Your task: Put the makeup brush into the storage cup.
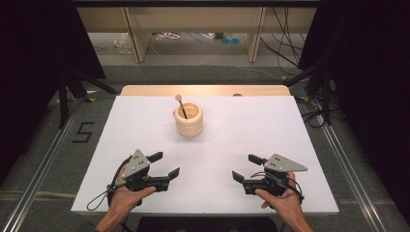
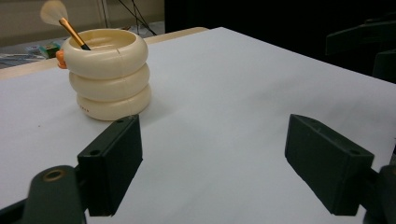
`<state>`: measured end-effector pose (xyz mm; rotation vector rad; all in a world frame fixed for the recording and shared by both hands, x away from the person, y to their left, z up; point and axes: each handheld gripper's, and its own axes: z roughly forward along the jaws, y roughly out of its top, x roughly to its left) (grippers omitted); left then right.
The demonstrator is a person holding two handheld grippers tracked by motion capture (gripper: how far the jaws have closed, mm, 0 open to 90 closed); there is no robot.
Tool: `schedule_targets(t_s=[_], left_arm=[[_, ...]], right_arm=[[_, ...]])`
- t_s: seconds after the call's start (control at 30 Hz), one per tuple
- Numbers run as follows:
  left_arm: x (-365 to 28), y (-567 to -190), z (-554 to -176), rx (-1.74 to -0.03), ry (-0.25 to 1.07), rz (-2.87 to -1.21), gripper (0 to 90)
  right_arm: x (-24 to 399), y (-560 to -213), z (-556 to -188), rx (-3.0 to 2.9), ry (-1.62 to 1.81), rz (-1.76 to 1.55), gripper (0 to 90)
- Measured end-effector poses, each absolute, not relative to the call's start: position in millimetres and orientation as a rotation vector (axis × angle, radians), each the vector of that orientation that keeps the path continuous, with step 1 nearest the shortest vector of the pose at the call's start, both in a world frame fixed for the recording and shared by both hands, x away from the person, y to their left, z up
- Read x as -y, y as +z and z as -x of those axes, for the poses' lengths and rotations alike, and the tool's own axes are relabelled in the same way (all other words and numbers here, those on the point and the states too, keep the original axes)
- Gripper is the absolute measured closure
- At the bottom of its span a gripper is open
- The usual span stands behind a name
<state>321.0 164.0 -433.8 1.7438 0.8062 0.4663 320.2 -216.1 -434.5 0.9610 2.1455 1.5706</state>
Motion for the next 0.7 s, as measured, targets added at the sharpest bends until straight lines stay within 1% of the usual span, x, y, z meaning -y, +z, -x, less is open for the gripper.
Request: schedule_targets(t_s=[0.57, 0.7], left_arm=[[-163.0, -434.3, -321.6, -0.800, 0.462, -1.741, 18.3], [-163.1, -434.3, -321.8, -0.805, 0.463, -1.739, 16.8]], right_arm=[[222.7, -435.9, -318.0, -2.144, 1.560, -0.970, 16.5], [222.1, -436.3, -318.2, -2.140, 1.560, -0.971, 16.5]])
